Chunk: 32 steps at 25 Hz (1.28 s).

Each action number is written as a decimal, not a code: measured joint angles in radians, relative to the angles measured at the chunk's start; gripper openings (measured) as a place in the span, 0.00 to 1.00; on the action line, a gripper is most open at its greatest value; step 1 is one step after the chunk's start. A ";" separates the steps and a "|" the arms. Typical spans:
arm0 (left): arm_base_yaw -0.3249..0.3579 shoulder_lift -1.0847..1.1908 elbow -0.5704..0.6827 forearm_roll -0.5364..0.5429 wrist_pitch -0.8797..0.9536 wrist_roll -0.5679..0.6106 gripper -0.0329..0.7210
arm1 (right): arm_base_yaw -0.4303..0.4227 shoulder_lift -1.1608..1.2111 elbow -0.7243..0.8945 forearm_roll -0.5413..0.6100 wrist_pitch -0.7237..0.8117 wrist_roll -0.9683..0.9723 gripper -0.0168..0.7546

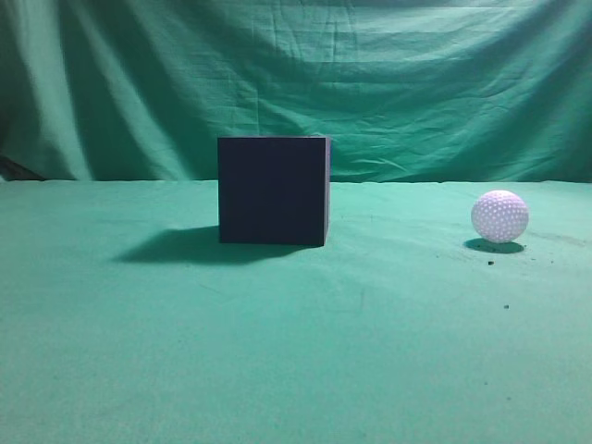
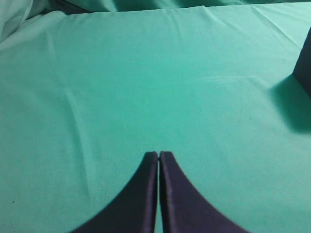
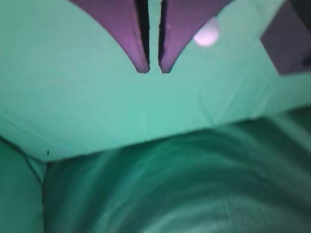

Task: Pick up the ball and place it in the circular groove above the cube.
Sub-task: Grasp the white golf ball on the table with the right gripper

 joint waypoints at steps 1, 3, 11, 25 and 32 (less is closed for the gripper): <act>0.000 0.000 0.000 0.000 0.000 0.000 0.04 | 0.000 0.000 0.000 0.025 -0.060 0.002 0.09; 0.000 0.000 0.000 0.000 0.000 0.000 0.04 | 0.000 0.000 0.000 0.053 -0.139 0.000 0.09; 0.000 0.000 0.000 0.000 0.000 0.000 0.04 | 0.000 0.158 -0.175 0.059 -0.032 -0.062 0.09; 0.000 0.000 0.000 0.000 0.000 0.000 0.04 | 0.000 0.849 -0.538 0.110 0.392 -0.280 0.02; 0.000 0.000 0.000 0.000 0.000 0.000 0.04 | 0.182 1.142 -0.748 0.097 0.515 -0.347 0.02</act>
